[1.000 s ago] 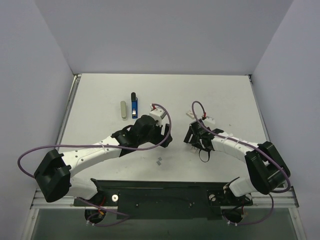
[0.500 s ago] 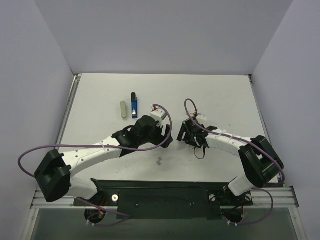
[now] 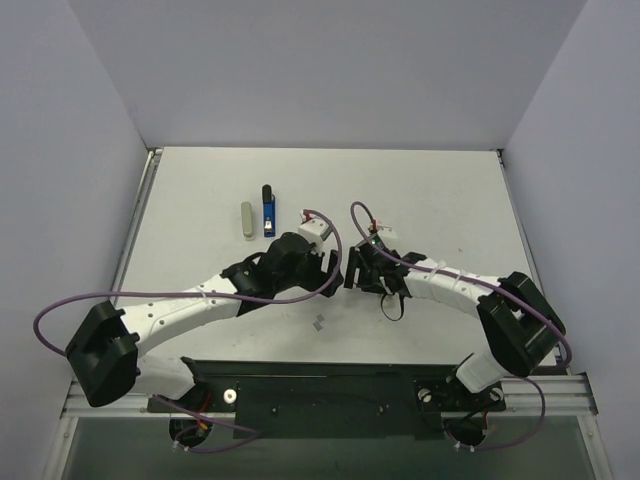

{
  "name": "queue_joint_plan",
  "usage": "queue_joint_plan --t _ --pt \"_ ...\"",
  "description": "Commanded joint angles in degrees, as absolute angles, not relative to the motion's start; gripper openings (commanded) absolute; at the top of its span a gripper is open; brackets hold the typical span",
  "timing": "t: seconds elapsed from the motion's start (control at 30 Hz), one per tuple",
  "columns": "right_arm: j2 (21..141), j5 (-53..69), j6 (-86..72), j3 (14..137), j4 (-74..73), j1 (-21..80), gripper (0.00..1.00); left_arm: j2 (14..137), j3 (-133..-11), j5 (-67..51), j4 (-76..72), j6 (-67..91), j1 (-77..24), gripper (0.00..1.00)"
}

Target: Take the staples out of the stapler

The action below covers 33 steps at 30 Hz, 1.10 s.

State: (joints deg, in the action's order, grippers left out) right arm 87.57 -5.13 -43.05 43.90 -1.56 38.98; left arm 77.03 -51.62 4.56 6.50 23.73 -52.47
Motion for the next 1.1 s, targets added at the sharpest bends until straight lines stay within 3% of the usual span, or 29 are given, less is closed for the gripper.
queue_joint_plan --t 0.0,0.37,0.63,1.07 --pt "84.03 -7.46 -38.24 47.72 -4.92 41.31 0.71 73.04 -50.8 6.76 3.96 23.38 -52.73 0.86" --pt "79.28 -6.96 -33.07 46.41 -5.89 42.27 0.71 72.34 -50.63 6.77 4.22 23.82 -52.82 0.87" --pt "78.31 1.91 -25.41 45.88 -6.07 48.16 0.68 63.91 -48.6 11.33 6.84 26.01 -52.91 0.87" --pt "86.3 9.05 -18.81 49.21 -5.71 58.71 0.64 47.11 -50.18 18.98 19.33 25.67 -52.47 0.87"
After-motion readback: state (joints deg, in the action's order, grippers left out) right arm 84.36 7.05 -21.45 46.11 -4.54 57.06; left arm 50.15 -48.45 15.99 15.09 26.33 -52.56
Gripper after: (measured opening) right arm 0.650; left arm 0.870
